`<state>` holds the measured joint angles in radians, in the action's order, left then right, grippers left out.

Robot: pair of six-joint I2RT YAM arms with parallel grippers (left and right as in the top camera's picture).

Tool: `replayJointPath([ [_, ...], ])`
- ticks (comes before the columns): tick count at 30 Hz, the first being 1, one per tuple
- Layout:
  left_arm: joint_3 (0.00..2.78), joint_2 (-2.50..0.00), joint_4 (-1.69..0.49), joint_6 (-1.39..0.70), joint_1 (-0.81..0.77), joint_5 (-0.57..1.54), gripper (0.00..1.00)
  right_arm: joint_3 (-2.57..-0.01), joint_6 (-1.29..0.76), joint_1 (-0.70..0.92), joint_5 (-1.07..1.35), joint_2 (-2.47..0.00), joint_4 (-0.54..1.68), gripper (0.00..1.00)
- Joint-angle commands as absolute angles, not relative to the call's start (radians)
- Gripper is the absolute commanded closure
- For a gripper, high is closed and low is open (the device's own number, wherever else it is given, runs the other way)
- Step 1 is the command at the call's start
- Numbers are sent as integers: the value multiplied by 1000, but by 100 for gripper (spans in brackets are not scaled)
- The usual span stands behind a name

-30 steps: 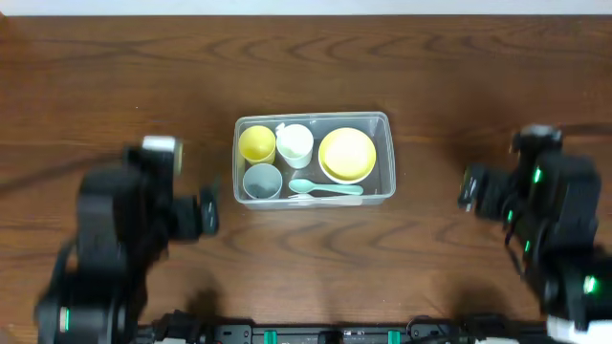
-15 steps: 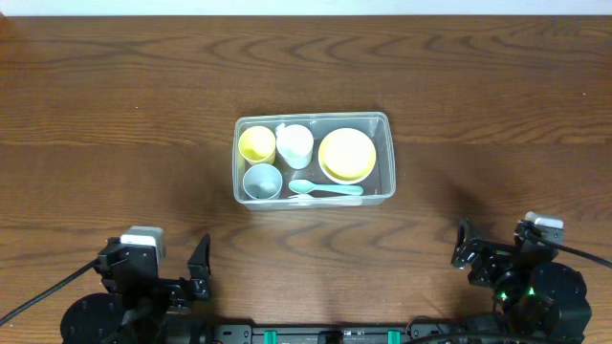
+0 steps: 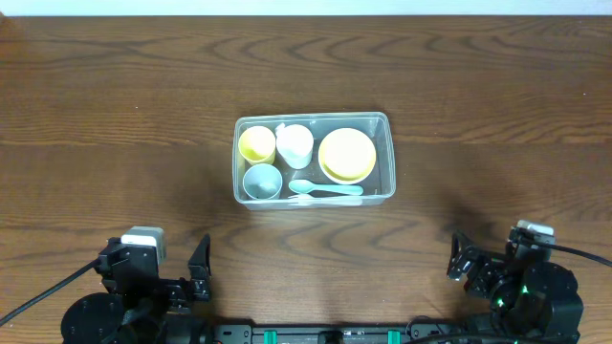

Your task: Pack container

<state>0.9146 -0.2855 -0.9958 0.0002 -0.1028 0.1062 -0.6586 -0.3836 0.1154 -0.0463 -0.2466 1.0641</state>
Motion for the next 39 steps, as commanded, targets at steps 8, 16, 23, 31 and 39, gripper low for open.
replayJointPath([
  [8, 908, -284, -998, -4, -104, 120, 2, -582, -125, 123, 13, -146, 825, 0],
  [16, 908, -284, -998, -4, -104, 120, 2, -338, 10, 99, 111, -12, 385, 1],
  [23, 908, -284, -998, -4, -104, 120, 2, -138, 169, 89, 101, -6, 19, 1],
  [31, 908, -284, -998, -4, -104, 120, 2, -6, 198, 70, 94, -5, -25, 1],
  [39, 908, -284, -998, -4, -104, 120, 2, -6, 196, 70, 94, -7, 64, 1],
])
